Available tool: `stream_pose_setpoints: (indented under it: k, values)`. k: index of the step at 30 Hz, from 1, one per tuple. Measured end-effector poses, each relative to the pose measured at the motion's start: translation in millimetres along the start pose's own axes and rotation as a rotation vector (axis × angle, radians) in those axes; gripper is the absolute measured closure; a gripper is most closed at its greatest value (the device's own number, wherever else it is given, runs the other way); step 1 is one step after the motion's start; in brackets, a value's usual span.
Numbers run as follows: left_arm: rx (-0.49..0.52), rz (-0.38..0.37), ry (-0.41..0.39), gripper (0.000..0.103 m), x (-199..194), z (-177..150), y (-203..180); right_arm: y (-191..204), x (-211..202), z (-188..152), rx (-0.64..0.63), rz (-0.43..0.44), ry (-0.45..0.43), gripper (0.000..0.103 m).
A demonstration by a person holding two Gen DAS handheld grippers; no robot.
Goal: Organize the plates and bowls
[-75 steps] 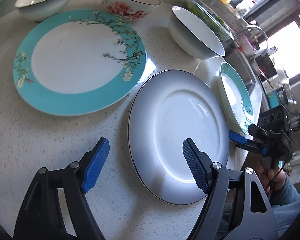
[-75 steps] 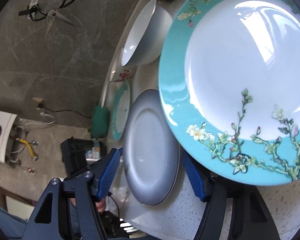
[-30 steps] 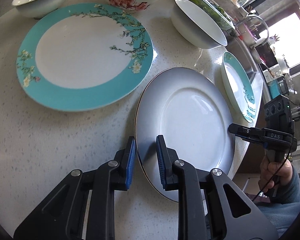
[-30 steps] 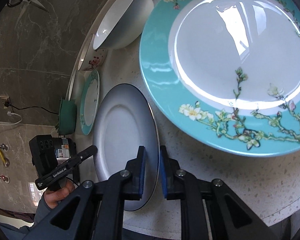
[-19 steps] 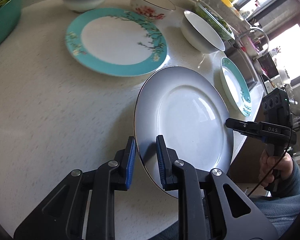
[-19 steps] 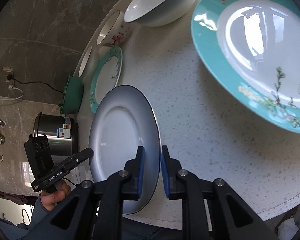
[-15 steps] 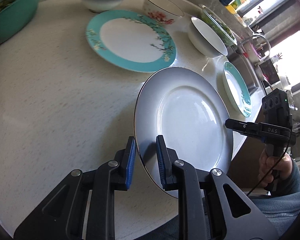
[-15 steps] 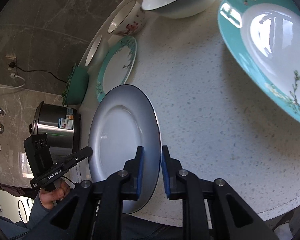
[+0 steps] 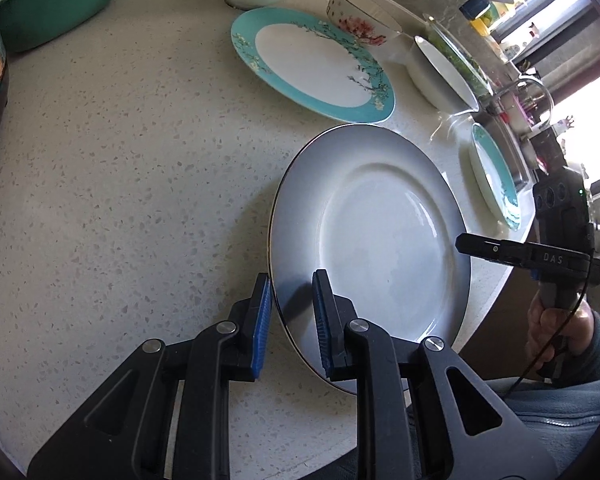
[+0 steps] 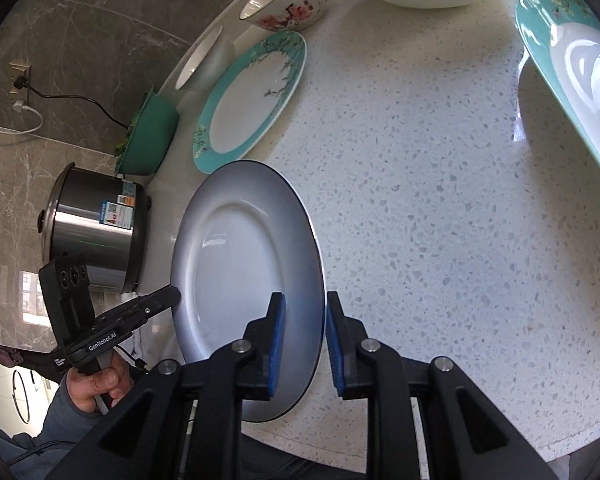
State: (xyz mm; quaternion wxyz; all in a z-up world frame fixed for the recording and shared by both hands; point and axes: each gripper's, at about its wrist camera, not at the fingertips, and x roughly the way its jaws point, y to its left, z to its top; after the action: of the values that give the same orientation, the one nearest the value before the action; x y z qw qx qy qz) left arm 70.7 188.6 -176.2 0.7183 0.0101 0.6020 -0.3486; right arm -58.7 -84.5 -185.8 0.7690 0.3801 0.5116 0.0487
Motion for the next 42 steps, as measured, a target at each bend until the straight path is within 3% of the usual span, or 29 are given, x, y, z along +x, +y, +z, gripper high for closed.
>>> stream_pose_setpoints:
  k: [6, 10, 13, 14, 15, 17, 18, 22, 30, 40, 42]
  values:
    - [0.002, 0.009, -0.002, 0.083, 9.5, -1.0, -0.8, -3.3, 3.0, -4.9, 0.010, -0.008, 0.001, 0.077]
    - [0.005, 0.015, -0.004, 0.082, 12.1, 0.8, -3.5, 2.4, 0.7, -4.4, -0.005, 0.023, -0.002, 0.057]
    - [-0.005, 0.032, -0.045, 0.080, -2.4, 8.8, -1.3, 3.6, -10.0, -1.2, -0.004, 0.013, -0.026, 0.054]
    - [-0.012, 0.037, -0.066, 0.075, -9.2, 14.3, 0.5, 3.4, -16.7, 1.9, -0.003, 0.016, -0.043, 0.053]
    - [-0.021, 0.037, -0.097, 0.059, -17.6, 23.6, 2.7, 3.7, -24.4, 6.1, -0.003, 0.019, -0.064, 0.051]
    - [-0.013, 0.027, -0.144, 0.030, -27.6, 40.2, 3.9, 4.7, -40.8, 20.7, -0.007, 0.037, -0.115, 0.035]
    - [0.000, 0.027, -0.168, 0.028, -30.9, 51.2, 3.4, 5.4, -46.2, 30.0, -0.006, 0.060, -0.136, 0.033]
    - [0.001, 0.018, -0.192, 0.028, -24.8, 100.2, 5.4, 5.2, -48.4, 77.6, 0.045, 0.193, -0.176, 0.032]
    - [-0.084, -0.013, -0.129, 0.028, 23.5, 177.1, 29.8, 5.0, -7.4, 149.8, 0.104, 0.132, -0.178, 0.032]
    - [-0.090, -0.013, -0.066, 0.030, 66.2, 208.1, 37.4, -14.5, 26.0, 171.5, 0.135, 0.127, -0.109, 0.033]
    - [-0.075, -0.013, -0.058, 0.039, 69.6, 214.2, 35.2, -12.6, 27.7, 172.2, 0.123, 0.135, -0.106, 0.033]
